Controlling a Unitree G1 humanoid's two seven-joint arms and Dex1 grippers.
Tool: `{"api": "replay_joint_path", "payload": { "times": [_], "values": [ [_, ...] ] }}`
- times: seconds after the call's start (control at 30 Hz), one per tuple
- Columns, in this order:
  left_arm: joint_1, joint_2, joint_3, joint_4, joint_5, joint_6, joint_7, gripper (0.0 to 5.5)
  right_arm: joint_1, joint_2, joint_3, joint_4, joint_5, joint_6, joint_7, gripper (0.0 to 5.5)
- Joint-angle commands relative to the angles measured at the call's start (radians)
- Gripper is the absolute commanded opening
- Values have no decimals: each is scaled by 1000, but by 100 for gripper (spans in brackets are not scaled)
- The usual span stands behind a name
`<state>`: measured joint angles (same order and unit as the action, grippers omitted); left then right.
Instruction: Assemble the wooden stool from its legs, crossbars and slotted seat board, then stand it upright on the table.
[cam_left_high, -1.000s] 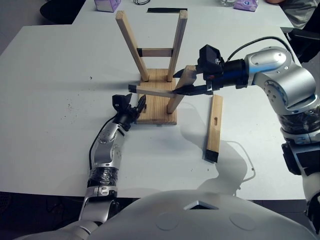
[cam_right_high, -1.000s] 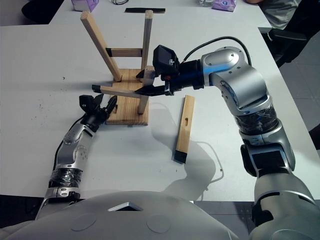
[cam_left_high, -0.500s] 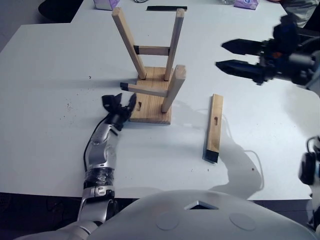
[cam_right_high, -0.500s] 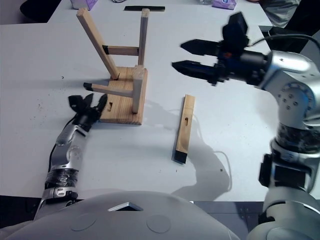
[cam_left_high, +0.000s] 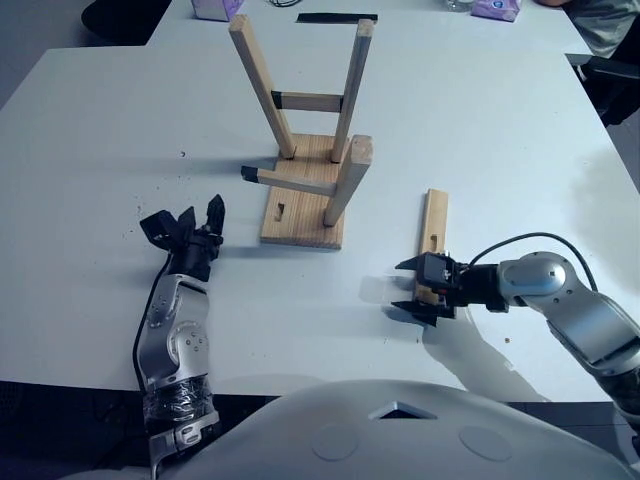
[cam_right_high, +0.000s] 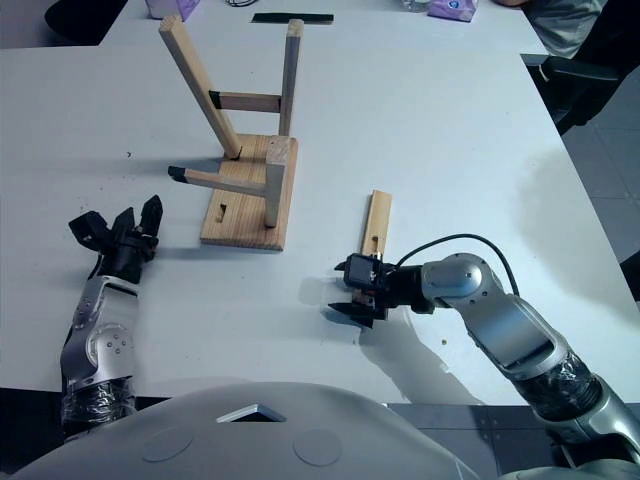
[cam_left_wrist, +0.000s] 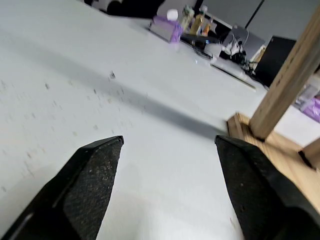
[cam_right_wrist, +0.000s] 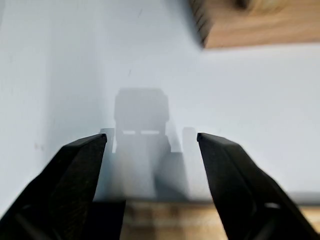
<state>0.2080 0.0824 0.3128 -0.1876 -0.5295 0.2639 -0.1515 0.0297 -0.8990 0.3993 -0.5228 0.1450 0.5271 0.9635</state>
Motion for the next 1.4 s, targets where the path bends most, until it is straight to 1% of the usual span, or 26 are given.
{"api": "replay_joint_path", "payload": {
  "times": [0.03,0.13,0.2,0.27,0.33,0.4,0.47,0.57,0.67,0.77,0.9,1.0,1.07,1.17,1.27,1.4],
  "values": [
    [-5,-22,-11,19,22,-10,18,341,32,-104,-58,84,-31,-83,53,334],
    [5,-44,-2,37,33,-42,23,341,51,-163,-156,90,17,-120,107,334],
    [13,-62,4,45,36,-66,32,341,46,-177,-223,76,73,-121,141,334],
    [17,-77,7,57,42,-90,39,341,12,-158,-277,68,134,-83,148,334],
    [10,-84,9,73,48,-109,44,341,-43,-114,-338,105,178,-34,102,334],
    [4,-85,13,85,50,-120,45,341,-85,-83,-372,177,174,-41,60,334],
    [-6,-79,18,109,53,-131,43,341,-99,-82,-354,273,127,-129,79,334],
    [-42,-63,18,157,58,-138,36,341,-149,-50,-297,439,79,-298,152,334],
    [-89,-45,18,201,61,-145,25,341,-259,-25,-271,615,36,-390,198,334],
    [-93,-40,22,210,69,-158,25,341,-360,-43,-234,768,-52,-500,237,334],
    [-44,-61,14,190,64,-157,20,341,-256,-144,-309,737,-13,-536,319,334],
    [25,-84,-2,172,73,-168,17,341,-126,-215,-310,704,-15,-595,404,334],
    [21,-81,-5,176,72,-168,18,341,-22,-235,-312,630,8,-603,441,334],
    [-4,-62,3,189,66,-164,17,341,57,-223,-312,509,46,-572,454,334],
    [-30,-41,11,202,63,-156,14,341,96,-188,-304,409,67,-526,426,334],
    [-55,-23,13,220,63,-148,6,341,126,-121,-252,334,32,-473,353,334]
  ]
}}
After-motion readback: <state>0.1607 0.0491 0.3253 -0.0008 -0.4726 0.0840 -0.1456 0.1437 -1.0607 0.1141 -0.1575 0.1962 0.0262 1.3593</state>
